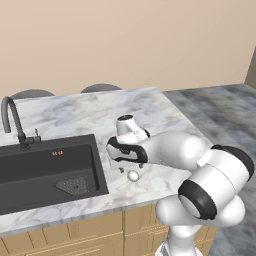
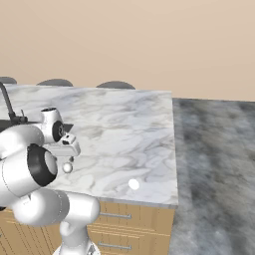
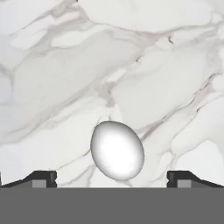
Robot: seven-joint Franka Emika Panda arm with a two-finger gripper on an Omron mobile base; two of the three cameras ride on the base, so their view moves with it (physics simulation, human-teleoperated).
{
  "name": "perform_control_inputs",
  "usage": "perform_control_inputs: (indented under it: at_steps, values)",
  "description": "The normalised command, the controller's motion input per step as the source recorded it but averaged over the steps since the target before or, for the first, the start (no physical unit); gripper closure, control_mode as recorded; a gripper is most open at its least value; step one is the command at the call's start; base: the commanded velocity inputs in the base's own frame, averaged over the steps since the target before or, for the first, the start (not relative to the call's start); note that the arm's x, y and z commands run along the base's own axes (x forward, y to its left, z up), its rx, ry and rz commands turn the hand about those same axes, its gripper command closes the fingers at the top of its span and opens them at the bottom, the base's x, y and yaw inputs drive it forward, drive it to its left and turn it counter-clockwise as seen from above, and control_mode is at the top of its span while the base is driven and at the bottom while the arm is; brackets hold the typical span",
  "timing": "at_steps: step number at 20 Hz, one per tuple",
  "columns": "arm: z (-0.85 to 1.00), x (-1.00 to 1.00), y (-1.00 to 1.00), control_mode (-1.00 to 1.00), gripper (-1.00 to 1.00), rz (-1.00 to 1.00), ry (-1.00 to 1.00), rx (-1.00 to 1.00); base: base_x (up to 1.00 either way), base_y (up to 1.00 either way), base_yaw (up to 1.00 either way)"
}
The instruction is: Gather the eggs and milk located in the vicinity of the sink area and place them right next to the bowl.
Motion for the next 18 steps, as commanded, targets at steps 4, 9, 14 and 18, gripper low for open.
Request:
perform_control_inputs:
  at_steps: [4,9,14,18]
  values:
    - [-0.38,0.00,-0.11,-1.00,-1.00,0.00,0.00,0.00,0.00,0.00,0.00]
    - [-0.35,0.00,-0.08,-1.00,-1.00,0.00,0.00,0.00,0.00,0.00,0.00]
    - [-0.12,0.00,0.00,-1.00,-1.00,0.00,0.01,0.00,0.00,0.00,0.00]
    - [-0.08,0.00,0.00,-1.00,1.00,0.00,0.00,0.00,0.00,0.00,0.00]
